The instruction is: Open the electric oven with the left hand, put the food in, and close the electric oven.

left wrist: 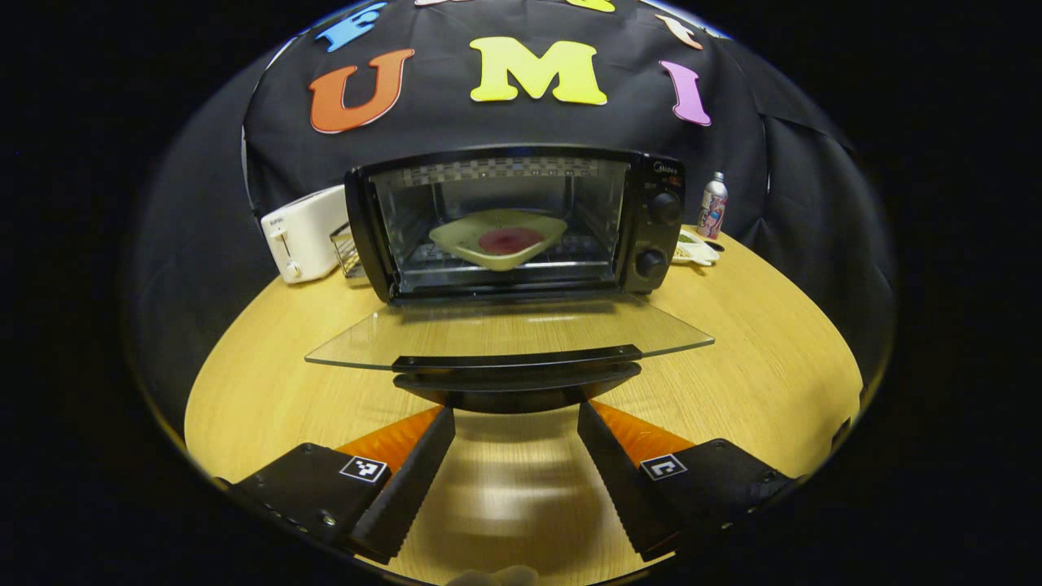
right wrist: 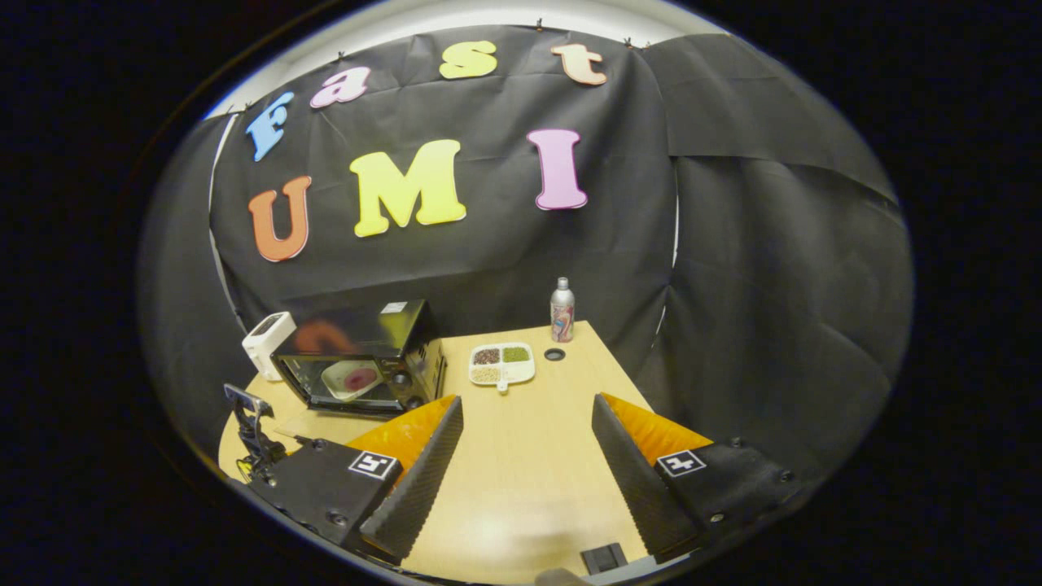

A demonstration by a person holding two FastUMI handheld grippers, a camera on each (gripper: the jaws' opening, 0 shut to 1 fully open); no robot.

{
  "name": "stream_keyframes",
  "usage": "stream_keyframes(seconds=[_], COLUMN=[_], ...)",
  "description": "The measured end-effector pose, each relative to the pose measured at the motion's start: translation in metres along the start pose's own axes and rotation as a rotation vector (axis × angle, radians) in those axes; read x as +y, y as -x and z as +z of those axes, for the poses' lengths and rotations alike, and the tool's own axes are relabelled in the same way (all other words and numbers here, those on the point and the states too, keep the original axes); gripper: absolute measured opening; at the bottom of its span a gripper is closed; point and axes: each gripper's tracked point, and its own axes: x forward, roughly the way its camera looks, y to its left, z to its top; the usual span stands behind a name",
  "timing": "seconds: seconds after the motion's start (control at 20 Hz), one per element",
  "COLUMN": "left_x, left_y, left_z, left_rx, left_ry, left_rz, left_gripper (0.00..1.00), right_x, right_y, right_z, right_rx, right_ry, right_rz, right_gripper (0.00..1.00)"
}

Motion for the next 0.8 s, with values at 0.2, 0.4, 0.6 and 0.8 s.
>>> stream_keyframes(seconds=[0.2, 0.4, 0.6, 0.8], left_x=[0.002, 0.004, -0.001, -0.001], left_y=[0.000, -0.014, -0.013, -0.005], left_z=[0.050, 0.090, 0.103, 0.101], left_rx=[-0.073, -0.131, -0.158, -0.158], left_ry=[-0.023, -0.075, -0.068, -0.063], left_rz=[-0.007, -0.010, -0.024, -0.033], left_gripper=[0.97, 0.97, 0.97, 0.97], right_x=[-0.003, -0.009, -0.016, -0.011], right_y=[0.005, 0.008, 0.014, 0.018], right_z=[-0.002, -0.008, -0.010, -0.006], right_rx=[-0.023, -0.024, -0.031, -0.035], right_ry=[-0.018, -0.046, -0.047, -0.036], right_rz=[-0.013, -0.026, -0.050, -0.047], right_gripper=[1.00, 1.00, 1.00, 0.96])
